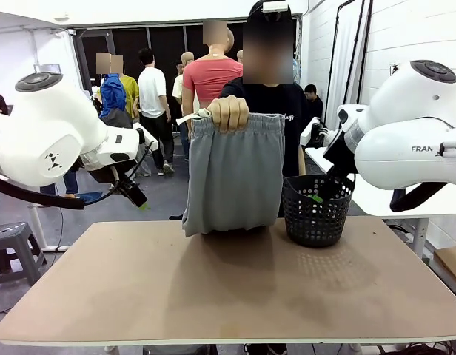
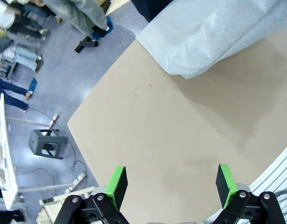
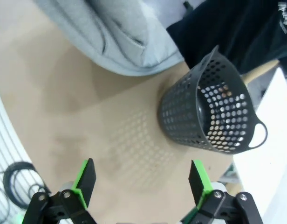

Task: Fold the training pants.
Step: Grab both ends of the Training pants handed by a person.

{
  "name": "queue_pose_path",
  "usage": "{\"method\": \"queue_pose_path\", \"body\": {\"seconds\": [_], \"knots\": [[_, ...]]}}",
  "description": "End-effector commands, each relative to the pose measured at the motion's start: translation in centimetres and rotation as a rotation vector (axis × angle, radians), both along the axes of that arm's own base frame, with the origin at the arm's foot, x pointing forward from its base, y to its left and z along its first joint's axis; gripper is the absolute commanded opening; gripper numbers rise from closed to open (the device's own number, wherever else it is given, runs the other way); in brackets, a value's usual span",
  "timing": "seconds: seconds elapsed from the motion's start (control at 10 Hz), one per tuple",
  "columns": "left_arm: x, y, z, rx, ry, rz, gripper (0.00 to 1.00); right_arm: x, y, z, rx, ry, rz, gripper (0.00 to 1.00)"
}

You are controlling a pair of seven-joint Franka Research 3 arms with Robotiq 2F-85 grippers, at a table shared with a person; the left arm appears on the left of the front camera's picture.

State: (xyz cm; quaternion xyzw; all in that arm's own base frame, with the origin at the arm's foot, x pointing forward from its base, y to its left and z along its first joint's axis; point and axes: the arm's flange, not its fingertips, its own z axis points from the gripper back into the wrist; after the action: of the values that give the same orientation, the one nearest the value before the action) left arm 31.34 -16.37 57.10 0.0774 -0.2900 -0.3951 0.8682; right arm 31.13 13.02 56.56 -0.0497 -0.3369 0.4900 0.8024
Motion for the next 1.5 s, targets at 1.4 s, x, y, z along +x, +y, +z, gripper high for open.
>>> {"method": "queue_pose_path", "body": {"seconds": [1.4], "knots": [[7.1, 0.5, -4.2, 0.168, -0.045, -0.387, 1.00, 6.1, -1.0, -4.9, -0.113, -0.013, 0.359, 1.00]]}}
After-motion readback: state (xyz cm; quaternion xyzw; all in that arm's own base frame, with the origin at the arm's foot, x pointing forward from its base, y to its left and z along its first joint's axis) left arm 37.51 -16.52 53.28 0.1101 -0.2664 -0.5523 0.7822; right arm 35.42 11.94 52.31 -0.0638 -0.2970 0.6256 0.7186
